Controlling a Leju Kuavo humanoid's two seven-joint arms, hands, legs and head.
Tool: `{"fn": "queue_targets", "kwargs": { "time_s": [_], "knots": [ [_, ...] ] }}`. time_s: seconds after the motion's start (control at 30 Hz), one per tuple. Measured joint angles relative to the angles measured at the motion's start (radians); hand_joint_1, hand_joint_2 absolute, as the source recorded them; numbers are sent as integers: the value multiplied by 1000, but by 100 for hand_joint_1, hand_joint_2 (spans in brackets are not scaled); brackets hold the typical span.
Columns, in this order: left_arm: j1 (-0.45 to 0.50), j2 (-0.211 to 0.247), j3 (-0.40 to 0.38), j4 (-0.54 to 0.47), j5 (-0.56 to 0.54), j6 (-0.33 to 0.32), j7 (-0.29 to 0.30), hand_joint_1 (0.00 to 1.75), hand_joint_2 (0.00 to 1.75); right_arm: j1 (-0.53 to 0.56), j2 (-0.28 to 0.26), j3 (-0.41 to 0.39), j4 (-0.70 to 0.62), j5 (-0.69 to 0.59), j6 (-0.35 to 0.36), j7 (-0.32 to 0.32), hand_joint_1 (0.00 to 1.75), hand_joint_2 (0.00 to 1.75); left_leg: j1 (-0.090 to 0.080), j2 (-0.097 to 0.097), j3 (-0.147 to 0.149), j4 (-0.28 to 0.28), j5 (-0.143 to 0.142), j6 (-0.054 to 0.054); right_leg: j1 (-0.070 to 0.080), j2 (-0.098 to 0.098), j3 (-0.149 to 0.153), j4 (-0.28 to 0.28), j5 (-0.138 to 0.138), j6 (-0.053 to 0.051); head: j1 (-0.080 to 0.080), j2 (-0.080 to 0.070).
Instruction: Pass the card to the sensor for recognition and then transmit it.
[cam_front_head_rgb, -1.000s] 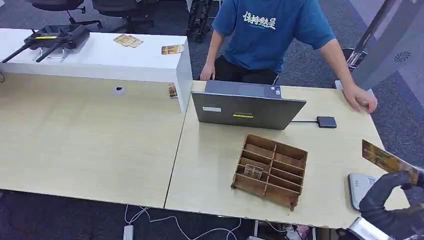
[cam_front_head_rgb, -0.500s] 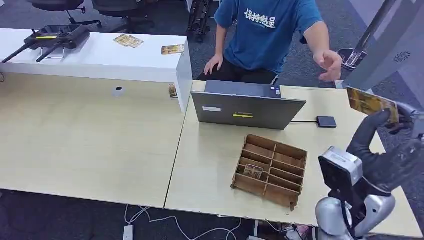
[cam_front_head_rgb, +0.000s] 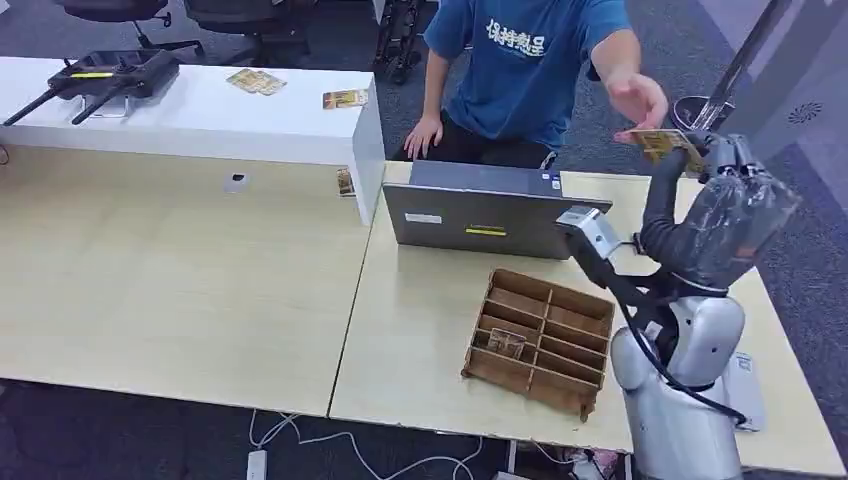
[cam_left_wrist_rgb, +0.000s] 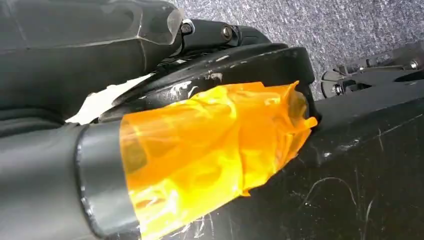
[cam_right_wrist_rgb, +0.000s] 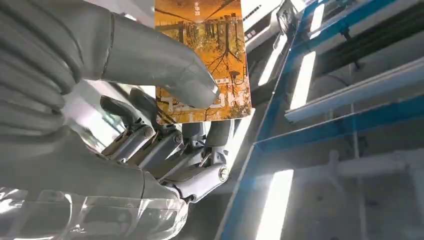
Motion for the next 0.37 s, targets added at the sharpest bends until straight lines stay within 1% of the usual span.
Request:
{"fn": "queue_targets", "kwargs": {
  "time_s": [0.2,0.23,0.37],
  "knots": [
    [-2,2,0,0,-20,-6,12,0,0,-104,-28,50,129,141,79,119,175,175,0,0,0,0,0,0,0,0,0,0,0,0,0,0],
    [-2,2,0,0,-21,-6,13,0,0,-116,-32,57,147,150,86,130,175,175,0,0,0,0,0,0,0,0,0,0,0,0,0,0],
    [-2,3,0,0,-21,-6,15,0,0,-146,-40,74,191,159,91,135,175,175,0,0,0,0,0,0,0,0,0,0,0,0,0,0]
  ]
}}
